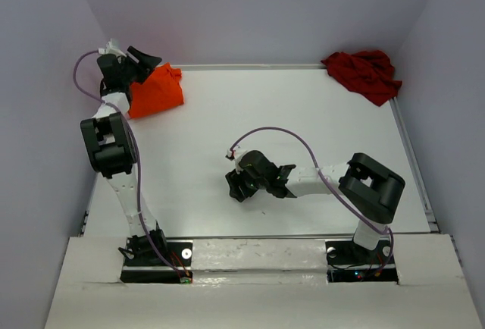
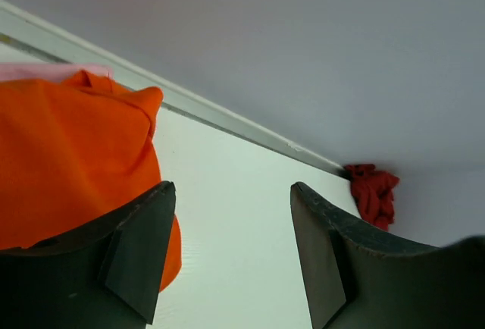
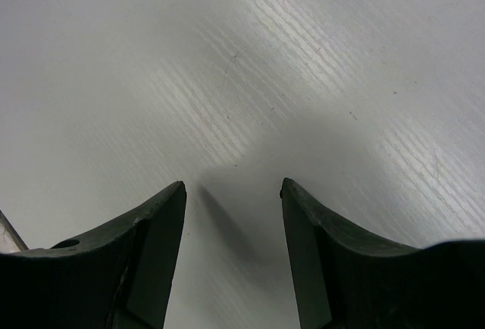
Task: Fold and stack the t-shirts
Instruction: Smooth out the square-folded T-shirt at the corner of the board.
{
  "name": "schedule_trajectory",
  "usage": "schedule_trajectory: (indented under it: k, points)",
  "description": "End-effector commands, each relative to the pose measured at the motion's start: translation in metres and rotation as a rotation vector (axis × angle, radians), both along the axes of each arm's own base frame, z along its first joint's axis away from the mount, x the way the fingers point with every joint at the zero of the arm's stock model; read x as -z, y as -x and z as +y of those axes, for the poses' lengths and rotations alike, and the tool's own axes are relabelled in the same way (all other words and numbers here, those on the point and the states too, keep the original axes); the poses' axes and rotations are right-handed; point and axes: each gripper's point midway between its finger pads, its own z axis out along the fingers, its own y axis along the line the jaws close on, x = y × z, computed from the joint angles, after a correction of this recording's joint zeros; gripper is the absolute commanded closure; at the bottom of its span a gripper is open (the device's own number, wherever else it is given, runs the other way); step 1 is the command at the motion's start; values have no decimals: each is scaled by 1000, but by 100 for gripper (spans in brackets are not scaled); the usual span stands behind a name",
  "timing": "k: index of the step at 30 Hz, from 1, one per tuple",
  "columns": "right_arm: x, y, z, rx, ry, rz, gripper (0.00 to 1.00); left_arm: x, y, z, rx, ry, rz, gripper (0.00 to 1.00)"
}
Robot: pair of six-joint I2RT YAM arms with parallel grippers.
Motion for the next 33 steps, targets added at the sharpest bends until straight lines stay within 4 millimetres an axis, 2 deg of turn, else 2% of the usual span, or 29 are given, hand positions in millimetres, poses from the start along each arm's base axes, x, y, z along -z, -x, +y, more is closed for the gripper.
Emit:
schedule_trajectory:
  k: [1,3,4,6,7,8,12,16,19,21,24,28,29,30,31,33]
  points:
    - [47,28,-30,-24,163,108,40,22,8,-8,185,228,-70,29]
    - [48,26,-30,-21,170,103,40,30,12,-14,231,311,-53,29]
    - [48,26,-30,-22,171,103,40,28,13,-15,255,316,-95,29]
    - [50,26,-30,-20,177,103,40,49,13,-13,258,369,-72,29]
    - [50,26,-29,-21,176,104,40,45,14,-9,265,407,-92,29]
    - [51,26,-29,-22,177,106,40,64,13,-8,272,451,-75,29]
    - [50,24,-27,-20,175,100,40,92,18,1,302,612,-57,29]
    - [53,27,-32,-21,201,117,40,137,24,18,227,708,8,29]
    - [55,27,-32,-22,204,118,40,161,27,24,207,739,46,30]
    - [56,27,-32,-22,208,120,40,165,29,26,202,766,54,30]
    - [57,27,-32,-23,209,125,40,159,31,25,220,767,24,30]
    - [58,28,-31,-26,210,132,40,124,28,21,259,720,-35,30]
    - [61,28,-31,-25,214,133,40,93,24,20,280,679,-82,30]
    - [60,28,-31,-26,214,134,40,79,22,17,290,649,-99,30]
    - [60,28,-30,-27,214,133,40,50,17,14,296,577,-125,30]
    - [60,28,-30,-28,212,134,40,18,9,10,292,471,-151,30]
